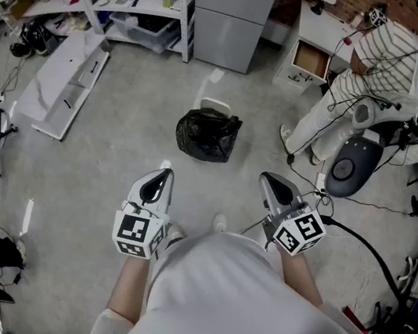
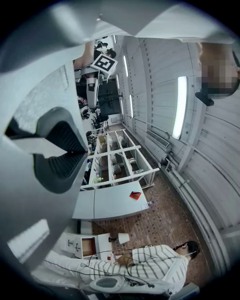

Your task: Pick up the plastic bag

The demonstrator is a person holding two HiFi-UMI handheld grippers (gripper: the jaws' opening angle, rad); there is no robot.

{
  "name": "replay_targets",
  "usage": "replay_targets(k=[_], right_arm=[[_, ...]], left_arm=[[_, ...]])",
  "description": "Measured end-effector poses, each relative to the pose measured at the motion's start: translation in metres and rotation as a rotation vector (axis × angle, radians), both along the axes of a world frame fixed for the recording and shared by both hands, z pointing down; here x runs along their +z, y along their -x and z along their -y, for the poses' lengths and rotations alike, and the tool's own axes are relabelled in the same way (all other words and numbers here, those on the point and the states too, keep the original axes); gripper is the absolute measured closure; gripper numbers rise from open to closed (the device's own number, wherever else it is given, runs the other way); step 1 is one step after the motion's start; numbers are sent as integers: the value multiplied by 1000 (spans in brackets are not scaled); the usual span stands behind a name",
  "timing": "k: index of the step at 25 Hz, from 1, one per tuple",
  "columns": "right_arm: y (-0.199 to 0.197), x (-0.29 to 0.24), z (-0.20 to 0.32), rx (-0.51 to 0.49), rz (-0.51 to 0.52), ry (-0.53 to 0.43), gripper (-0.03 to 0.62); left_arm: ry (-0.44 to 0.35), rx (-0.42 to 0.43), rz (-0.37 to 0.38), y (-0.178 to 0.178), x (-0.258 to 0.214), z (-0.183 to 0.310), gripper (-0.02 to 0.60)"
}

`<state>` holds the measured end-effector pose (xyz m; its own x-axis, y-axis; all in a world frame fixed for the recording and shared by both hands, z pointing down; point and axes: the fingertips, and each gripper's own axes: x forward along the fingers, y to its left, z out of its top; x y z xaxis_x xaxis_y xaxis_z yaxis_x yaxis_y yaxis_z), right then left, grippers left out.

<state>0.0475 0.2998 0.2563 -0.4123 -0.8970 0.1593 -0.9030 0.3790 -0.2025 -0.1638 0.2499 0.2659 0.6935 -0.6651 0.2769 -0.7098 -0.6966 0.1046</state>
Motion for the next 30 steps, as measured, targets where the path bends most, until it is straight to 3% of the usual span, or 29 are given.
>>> replay_targets(k=[23,30], right_arm=[[-14,10,0,-52,1,27,592],[-47,22,14,-97,9,36,592]], left_arm=[[21,-21,19,-23,8,-5,577],[32,-65,33,-51,18,4,577]])
